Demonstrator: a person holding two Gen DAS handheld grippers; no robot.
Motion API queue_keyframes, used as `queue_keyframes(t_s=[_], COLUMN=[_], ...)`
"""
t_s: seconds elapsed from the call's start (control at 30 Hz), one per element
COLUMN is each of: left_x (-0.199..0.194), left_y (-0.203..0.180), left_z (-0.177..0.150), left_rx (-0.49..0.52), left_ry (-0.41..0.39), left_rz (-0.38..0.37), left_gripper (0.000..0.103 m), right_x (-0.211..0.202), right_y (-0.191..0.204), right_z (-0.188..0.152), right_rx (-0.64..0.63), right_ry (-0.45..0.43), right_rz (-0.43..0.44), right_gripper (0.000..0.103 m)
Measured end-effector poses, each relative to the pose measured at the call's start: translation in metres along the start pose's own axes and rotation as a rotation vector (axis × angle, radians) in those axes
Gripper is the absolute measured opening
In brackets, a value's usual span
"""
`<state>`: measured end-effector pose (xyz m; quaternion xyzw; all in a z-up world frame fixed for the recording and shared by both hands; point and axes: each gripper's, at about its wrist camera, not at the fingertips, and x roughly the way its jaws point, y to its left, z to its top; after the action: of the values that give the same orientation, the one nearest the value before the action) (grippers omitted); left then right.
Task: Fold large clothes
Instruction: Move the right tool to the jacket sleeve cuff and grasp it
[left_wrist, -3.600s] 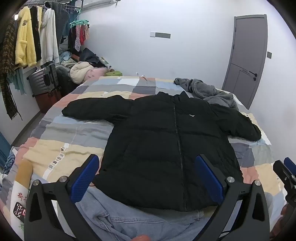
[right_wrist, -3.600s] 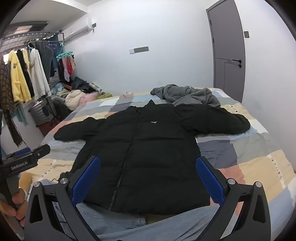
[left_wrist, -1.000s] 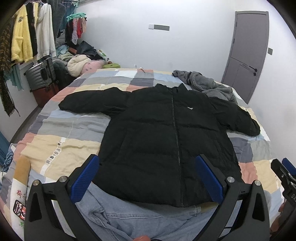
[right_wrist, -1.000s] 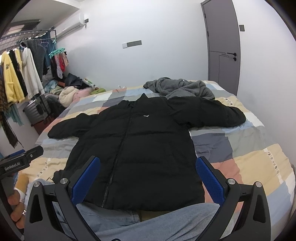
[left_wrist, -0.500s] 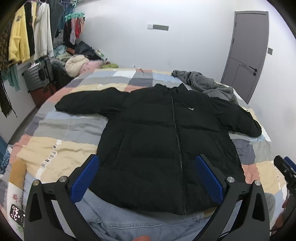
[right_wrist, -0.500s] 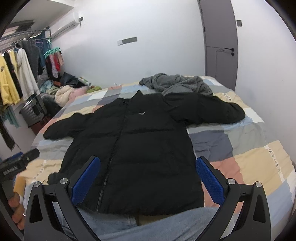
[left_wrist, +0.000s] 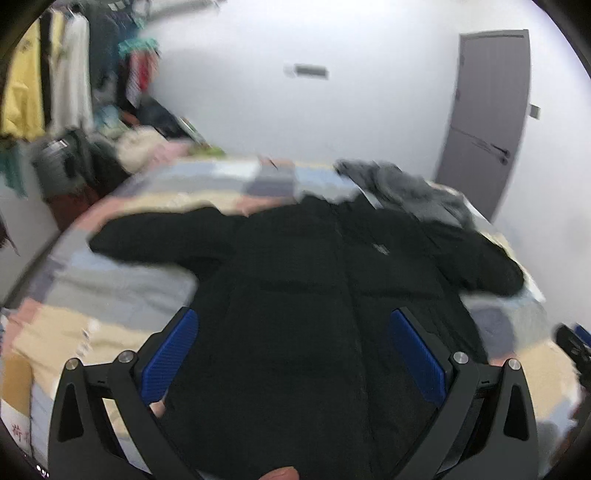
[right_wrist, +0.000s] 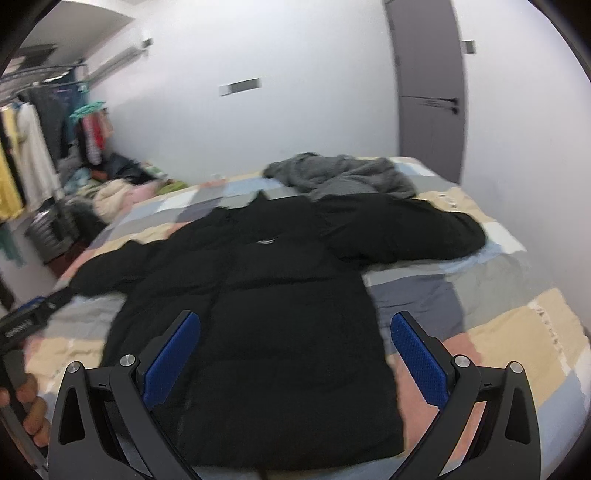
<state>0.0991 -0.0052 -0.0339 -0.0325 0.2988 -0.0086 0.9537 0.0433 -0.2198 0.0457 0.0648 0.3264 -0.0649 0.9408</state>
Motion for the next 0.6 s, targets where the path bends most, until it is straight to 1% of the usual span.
queue_keyframes(t_s=[0.03,0.1,0.13,0.2,0.33,0.4,0.43,0.6], left_x=[0.004,0.024,0.033,0.047,0.063,0.072,0.075,0.090], left_y=[0.000,0.002,0.002,0.000,0.001,0.000,0.001,0.007], left_z=[0.001,0.005,0.004,0.002,-0.008,-0.011,-0.012,-0.018], left_rx=[0.004,-0.010,-0.010,0.010,-0.001,0.000,-0.015,-0.080], left_ry=[-0.010,0.012,0.021,0.015,0.046,0.061,0.064,0.074], left_rz=[-0.007,-0.064,-0.071,-0.063,-0.119,-0.112,-0.120,-0.143], left_gripper=[0.103,0.103,0.103,0.103,0.103,0.103,0.103,0.103], right_x=[0.003,0.012,0.016,0.023,0.035,0.041,0.045,0.071], right_y=[-0.005,-0.015,-0.021,-0.031,-0.052,-0.062,-0.064,-0.087], right_z=[0.002,0.006,0.008,0.013,0.024,0.031,0.033,0.050], right_rx=[0.002,0.009,0.012,0.014,0.027,0.034,0.029,-0.036], right_ry=[-0.003,0.002,0.008,0.020,0.017,0.004,-0.004,-0.057], right_rz=[-0.011,-0.033,-0.038,-0.062,-0.078,-0.083,-0.087,-0.183], right_gripper=[0.103,0.103,0.103,0.103,0.103,0.103,0.103,0.103])
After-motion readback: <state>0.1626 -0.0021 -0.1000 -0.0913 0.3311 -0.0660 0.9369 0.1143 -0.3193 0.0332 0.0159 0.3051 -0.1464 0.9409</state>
